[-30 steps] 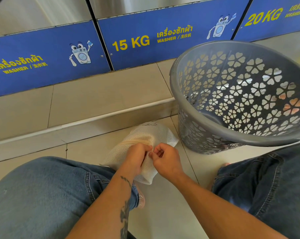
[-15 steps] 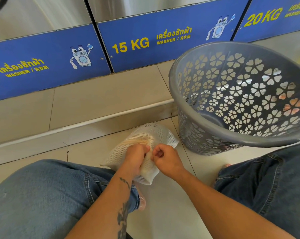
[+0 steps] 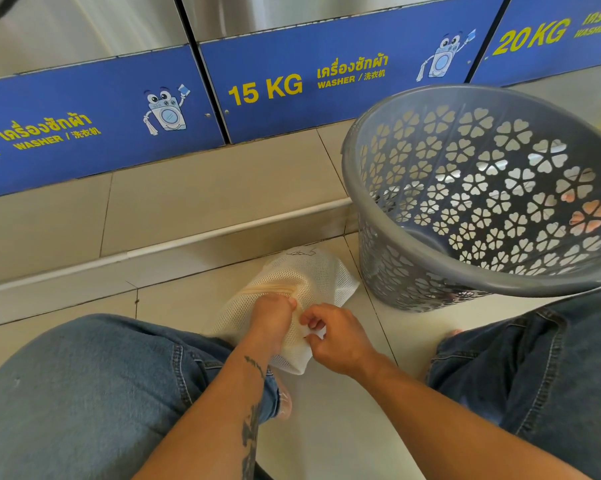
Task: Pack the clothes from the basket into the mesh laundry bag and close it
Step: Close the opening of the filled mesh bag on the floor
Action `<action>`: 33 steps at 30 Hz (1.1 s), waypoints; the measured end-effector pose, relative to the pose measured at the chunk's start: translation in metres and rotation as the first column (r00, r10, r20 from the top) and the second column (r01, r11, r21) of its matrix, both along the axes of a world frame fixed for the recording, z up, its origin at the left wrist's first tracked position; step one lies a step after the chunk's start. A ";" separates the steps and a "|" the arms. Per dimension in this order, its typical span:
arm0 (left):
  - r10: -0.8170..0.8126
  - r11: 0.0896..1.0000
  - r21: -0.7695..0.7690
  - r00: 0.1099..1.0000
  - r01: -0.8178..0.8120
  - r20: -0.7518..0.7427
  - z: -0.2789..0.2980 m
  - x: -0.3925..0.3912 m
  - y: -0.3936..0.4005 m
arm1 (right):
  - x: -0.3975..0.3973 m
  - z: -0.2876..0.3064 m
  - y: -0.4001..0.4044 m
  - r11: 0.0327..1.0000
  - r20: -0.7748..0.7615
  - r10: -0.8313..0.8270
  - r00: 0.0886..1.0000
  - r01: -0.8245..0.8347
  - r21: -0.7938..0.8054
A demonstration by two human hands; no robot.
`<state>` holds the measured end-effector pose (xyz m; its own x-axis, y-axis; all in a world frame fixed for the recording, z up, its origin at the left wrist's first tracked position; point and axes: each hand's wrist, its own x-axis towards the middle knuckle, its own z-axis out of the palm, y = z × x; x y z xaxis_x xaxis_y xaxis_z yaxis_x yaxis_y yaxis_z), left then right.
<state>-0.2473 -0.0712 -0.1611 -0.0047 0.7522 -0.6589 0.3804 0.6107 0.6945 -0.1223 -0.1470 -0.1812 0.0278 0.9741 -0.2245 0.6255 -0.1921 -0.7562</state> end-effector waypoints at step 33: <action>0.185 0.968 0.147 0.975 -0.201 0.121 0.011 -0.003 0.011 | -0.003 -0.007 0.003 0.969 -0.266 -0.174 0.948 0.117 -0.217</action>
<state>-0.2499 -0.0606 -0.1505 -0.0965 0.8381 -0.5369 0.1851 0.5452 0.8176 -0.1254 -0.1437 -0.1886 0.0738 0.9000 -0.4295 0.3466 -0.4270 -0.8352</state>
